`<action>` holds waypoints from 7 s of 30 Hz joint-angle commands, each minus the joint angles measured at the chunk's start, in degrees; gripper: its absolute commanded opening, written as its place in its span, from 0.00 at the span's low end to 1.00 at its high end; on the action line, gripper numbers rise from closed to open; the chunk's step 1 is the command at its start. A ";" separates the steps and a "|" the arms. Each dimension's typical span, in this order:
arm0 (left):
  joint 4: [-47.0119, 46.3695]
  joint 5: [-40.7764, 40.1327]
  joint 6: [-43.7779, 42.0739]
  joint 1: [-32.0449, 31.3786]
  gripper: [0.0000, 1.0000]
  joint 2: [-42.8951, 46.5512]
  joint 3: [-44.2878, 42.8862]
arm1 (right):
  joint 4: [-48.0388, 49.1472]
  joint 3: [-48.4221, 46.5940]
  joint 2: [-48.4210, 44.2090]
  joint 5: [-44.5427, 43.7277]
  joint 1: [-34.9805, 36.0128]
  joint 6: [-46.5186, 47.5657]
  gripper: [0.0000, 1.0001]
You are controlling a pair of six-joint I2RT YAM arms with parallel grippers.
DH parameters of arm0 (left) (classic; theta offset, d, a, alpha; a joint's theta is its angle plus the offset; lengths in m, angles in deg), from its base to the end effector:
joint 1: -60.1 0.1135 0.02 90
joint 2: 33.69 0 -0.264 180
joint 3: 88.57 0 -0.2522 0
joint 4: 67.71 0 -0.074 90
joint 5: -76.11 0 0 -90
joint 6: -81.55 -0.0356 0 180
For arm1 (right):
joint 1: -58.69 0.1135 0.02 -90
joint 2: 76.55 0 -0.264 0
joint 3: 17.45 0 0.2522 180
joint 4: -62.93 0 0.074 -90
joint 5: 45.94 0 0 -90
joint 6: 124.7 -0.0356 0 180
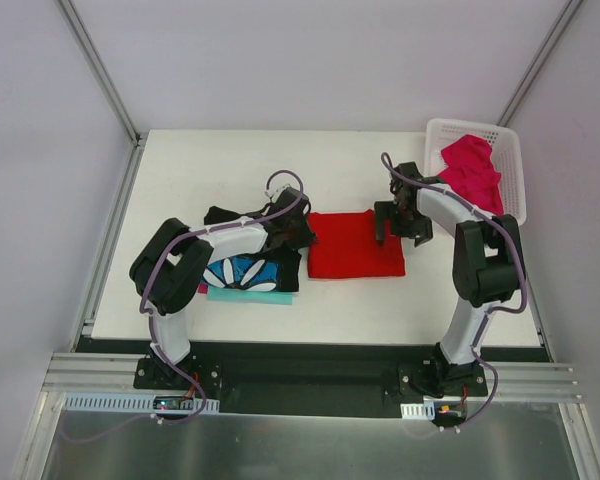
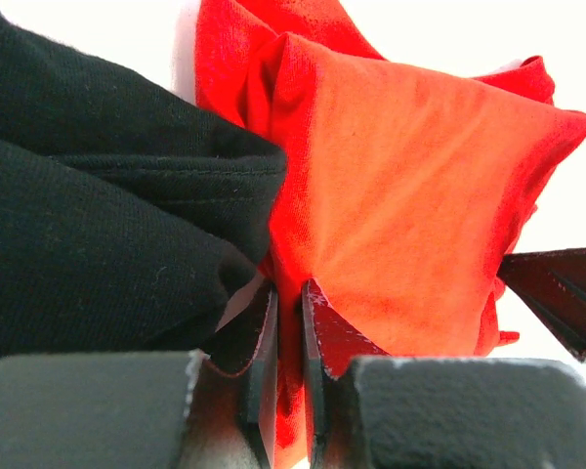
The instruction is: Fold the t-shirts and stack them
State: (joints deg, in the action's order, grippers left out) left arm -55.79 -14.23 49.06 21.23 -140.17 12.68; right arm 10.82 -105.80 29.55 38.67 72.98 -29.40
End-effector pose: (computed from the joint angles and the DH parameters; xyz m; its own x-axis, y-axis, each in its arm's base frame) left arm 0.3135 -0.2524 0.1794 -0.7932 -0.4440 -0.4168 -0.0839 0.7575 -0.6474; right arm 0.3604 0.0884 0.1875 -0.8861 -0.3206 -0.3347 -0.2975 0.9472 -0.1196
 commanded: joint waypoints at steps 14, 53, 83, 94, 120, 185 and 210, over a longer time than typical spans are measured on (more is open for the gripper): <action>-0.79 0.16 -0.74 1.43 0.00 4.26 1.18 | -8.76 -15.59 6.84 3.19 -9.10 2.26 0.99; -0.88 3.06 -1.00 1.43 0.00 2.24 -0.57 | 24.72 22.81 -11.89 32.53 -19.11 -10.48 0.99; -0.88 3.33 -1.00 1.43 0.00 2.06 -0.84 | 35.80 26.86 -8.28 48.37 -22.11 -17.52 0.99; -0.88 3.50 -0.56 1.52 0.00 2.41 -0.66 | 37.55 27.48 -8.03 51.43 -22.90 -19.88 0.99; -0.88 4.56 -1.09 1.34 0.00 3.12 0.13 | 33.17 26.60 -8.90 49.42 -15.87 -16.99 0.99; 1.58 4.12 -2.50 1.43 0.00 5.14 -1.72 | 20.77 13.24 -13.29 43.01 -8.66 -16.90 0.00; 10.02 1.66 -6.36 6.44 0.00 17.96 -1.37 | 14.00 7.27 -19.35 41.07 -6.20 -17.08 0.00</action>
State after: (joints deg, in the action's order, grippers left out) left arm -47.97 -10.89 44.63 26.34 -126.75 12.55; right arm 26.87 -95.33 13.90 81.32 66.09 -46.60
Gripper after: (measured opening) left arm 0.078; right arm 0.133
